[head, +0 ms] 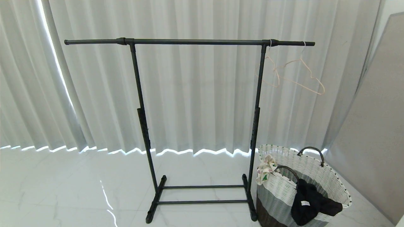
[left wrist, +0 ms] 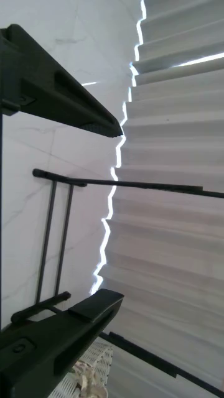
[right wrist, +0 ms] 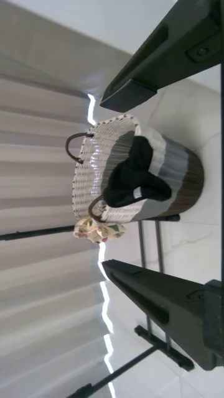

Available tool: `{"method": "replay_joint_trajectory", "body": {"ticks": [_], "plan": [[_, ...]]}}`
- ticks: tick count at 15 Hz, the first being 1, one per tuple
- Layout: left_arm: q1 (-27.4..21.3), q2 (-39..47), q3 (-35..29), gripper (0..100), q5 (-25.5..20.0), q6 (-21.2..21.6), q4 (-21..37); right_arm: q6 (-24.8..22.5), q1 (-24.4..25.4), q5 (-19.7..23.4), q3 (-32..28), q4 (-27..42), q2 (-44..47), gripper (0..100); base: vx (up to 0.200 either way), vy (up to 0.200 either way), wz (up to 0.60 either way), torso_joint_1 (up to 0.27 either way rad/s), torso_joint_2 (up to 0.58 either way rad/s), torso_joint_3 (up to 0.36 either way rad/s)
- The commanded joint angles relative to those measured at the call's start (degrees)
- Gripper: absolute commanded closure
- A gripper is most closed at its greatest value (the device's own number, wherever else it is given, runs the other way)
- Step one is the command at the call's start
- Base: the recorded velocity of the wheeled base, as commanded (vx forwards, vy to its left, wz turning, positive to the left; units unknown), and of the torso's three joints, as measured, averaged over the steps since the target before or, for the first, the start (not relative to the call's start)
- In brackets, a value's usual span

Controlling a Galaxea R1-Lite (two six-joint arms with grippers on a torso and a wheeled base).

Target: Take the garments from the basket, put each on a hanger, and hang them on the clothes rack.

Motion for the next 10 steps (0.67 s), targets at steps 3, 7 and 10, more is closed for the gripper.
{"method": "replay_joint_trajectory", "body": {"ticks": [3,7,10], "plan": [[0.05,0.0,0.0,0,0.04,-0.03,-0.02,0.04,0.03,0.01,0.0,0.0,0.0,0,0.2,0.0,0.0,0.002,0.0,0.001],[0.05,0.0,0.0,0,0.04,-0.3,-0.02,0.04,0.03,0.01,0.0,0.0,0.0,0,0.0,0.0,0.0,-0.005,0.02,0.013],[0.05,0.0,0.0,0,0.04,-0.21,-0.02,-0.05,0.03,0.01,0.0,0.0,0.0,0,0.0,0.0,0.0,-0.098,0.31,0.214]]}}
